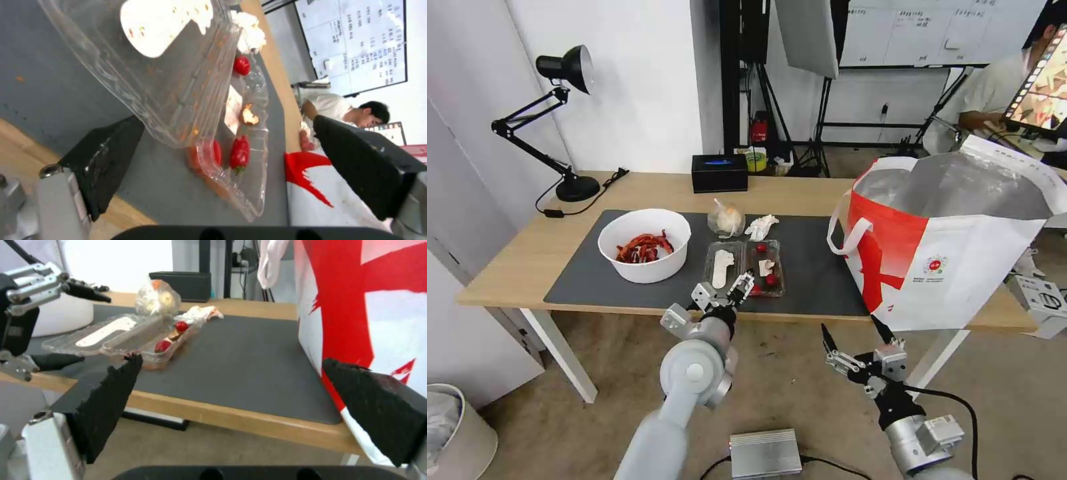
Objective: Pick up the trash from the table and place it into the takeout bag.
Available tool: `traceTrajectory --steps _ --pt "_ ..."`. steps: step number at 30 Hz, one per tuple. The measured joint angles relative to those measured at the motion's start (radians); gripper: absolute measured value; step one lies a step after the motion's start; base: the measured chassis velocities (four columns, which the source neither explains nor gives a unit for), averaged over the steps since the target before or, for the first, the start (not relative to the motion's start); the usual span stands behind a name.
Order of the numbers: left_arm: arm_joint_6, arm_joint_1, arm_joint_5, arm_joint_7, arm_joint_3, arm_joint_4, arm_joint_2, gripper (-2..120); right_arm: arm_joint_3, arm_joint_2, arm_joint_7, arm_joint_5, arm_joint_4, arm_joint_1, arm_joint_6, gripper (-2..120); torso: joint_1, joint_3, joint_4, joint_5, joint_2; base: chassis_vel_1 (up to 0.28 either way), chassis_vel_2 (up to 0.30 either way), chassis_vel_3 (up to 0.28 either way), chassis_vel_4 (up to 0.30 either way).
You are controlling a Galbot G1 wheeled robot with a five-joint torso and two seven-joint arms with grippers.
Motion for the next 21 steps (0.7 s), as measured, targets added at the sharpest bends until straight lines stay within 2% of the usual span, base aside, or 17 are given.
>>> traceTrajectory --steps 12,21 --pt "-0.027 0.004 0.007 0.013 -0.019 -0.009 0.006 100 -0.023 0.011 -0.002 -0.022 -0.015 0.002 0.016 100 0.000 0.000 0.0000 0.0000 0.000 0.000 0.000 0.000 0.000" --pt "-0.041 0.005 0.007 0.059 -0.020 -0.023 0.009 100 -0.025 0.012 -0.003 -0.025 -0.015 0.002 0.018 100 0.000 0.000 0.0000 0.0000 0.000 0.000 0.000 0.000 0.000"
